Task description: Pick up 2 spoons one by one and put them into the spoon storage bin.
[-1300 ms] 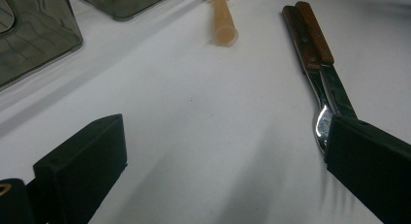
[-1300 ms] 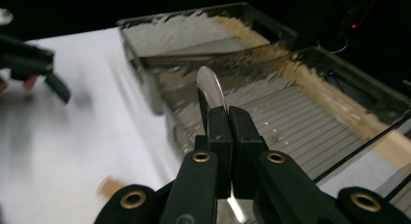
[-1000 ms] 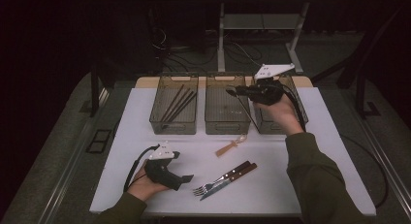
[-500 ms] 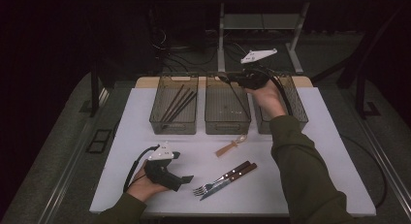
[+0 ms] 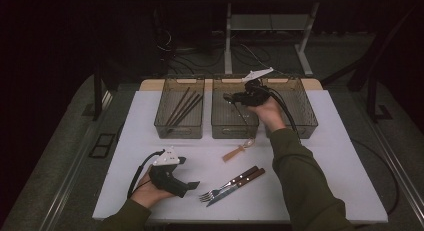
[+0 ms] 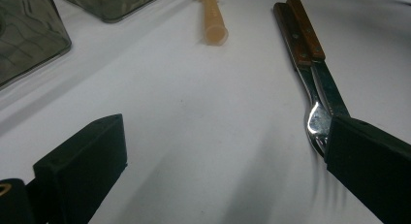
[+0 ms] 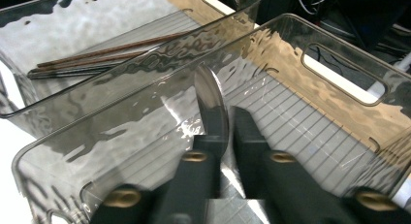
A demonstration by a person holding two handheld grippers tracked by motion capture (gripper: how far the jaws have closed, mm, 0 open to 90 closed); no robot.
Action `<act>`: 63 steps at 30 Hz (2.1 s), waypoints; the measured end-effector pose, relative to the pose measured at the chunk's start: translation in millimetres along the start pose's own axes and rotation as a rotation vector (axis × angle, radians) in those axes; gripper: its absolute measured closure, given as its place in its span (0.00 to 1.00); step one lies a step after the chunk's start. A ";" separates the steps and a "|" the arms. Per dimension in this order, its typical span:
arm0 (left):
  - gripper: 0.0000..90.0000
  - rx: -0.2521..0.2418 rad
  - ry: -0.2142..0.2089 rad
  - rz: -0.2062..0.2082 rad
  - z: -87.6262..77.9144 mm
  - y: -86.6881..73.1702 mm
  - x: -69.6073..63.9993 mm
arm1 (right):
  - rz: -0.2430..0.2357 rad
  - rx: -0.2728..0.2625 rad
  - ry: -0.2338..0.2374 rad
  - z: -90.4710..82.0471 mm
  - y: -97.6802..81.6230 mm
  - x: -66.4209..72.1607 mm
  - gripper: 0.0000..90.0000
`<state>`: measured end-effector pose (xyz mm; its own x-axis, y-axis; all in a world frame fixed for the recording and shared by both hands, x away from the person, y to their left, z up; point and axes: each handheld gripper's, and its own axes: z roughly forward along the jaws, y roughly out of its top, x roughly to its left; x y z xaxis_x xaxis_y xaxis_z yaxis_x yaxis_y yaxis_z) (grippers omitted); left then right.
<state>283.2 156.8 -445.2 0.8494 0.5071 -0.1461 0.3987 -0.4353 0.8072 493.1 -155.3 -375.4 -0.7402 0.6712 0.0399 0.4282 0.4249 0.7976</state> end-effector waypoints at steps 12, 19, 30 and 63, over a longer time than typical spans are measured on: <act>0.01 0.012 0.004 0.004 -0.3 -0.1 1.9 | 0.079 -0.066 0.056 -22.6 -14.2 4.6 0.46; 0.02 0.012 0.012 0.011 -2.2 0.7 2.8 | 0.086 -0.093 0.116 -48.5 -30.9 15.5 0.38; 0.06 0.013 0.045 0.011 -1.0 7.2 3.4 | 0.071 -0.084 0.098 -85.9 -69.7 36.8 0.21; 0.42 -0.014 0.033 0.000 47.8 67.6 13.4 | 0.144 -0.139 -0.019 -156.1 -199.8 77.7 0.18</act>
<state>338.2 98.6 -420.0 0.8374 0.5314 -0.1275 0.3938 -0.4250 0.8150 269.2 -282.8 -437.7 -0.6658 0.7310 0.1496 0.4529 0.2366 0.8596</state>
